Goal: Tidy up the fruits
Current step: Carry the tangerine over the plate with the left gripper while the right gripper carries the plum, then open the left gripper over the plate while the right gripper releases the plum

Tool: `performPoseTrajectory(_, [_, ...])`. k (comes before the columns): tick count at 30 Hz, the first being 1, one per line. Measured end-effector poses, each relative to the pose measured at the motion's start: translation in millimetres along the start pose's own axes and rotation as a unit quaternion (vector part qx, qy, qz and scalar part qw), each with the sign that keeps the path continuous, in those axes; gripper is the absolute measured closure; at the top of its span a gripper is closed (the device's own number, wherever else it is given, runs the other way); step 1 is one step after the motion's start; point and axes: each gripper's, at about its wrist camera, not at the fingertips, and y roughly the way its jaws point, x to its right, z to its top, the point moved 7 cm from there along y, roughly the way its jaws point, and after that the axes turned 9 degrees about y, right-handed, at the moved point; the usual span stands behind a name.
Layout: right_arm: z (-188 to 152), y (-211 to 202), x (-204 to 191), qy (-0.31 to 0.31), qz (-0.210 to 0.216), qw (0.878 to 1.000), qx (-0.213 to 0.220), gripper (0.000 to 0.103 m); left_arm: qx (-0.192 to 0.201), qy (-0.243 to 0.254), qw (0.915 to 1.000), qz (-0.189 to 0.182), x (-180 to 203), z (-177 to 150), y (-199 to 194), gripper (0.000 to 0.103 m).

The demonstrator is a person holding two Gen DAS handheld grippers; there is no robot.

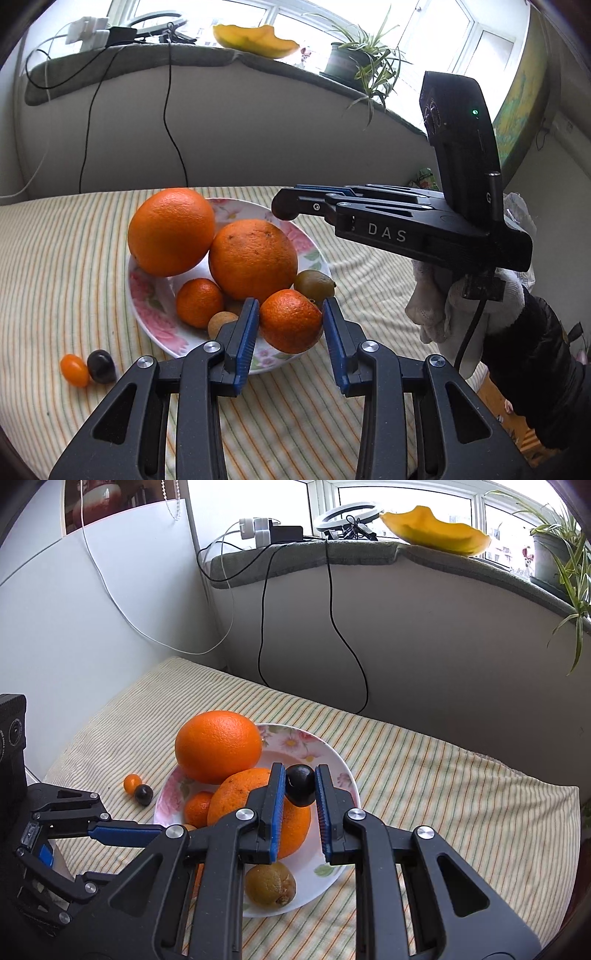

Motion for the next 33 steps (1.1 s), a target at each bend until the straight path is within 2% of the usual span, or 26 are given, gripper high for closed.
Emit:
performPoseTrajectory(19, [3.6,19.4,10.7,0.019,0.005,1.000,-0.018,0.085,-0.009,0.000,1.0000,0.002,-0.9,3.9,10.4,0.067])
performPoseTrajectory(21, [3.6,19.4,11.0,0.018,0.004,1.000,-0.018,0.077,-0.005,0.001,1.0000,0.005,-0.4,5.4,8.9,0.051])
performPoseTrajectory(23, [4.4,17.3,11.3,0.019,-0.002,1.000,-0.011,0.043,-0.003,0.004,1.0000,0.003,1.0,6.3,7.9,0.043])
performPoseTrajectory(25, [6.6,13.1,12.5,0.022,-0.009,1.000,0.002,0.030,-0.002,0.009,0.9999,0.006,2.8,6.7,6.9,0.041])
performPoseTrajectory(29, [9.7,8.2,16.8,0.033,-0.016,0.999,0.015,0.019,-0.002,0.010,0.9999,0.012,3.5,5.3,7.6,0.031])
performPoseTrajectory(33, [10.3,3.7,20.3,0.036,-0.026,0.999,0.021,0.013,-0.002,0.006,0.9998,0.017,0.5,4.0,6.4,0.031])
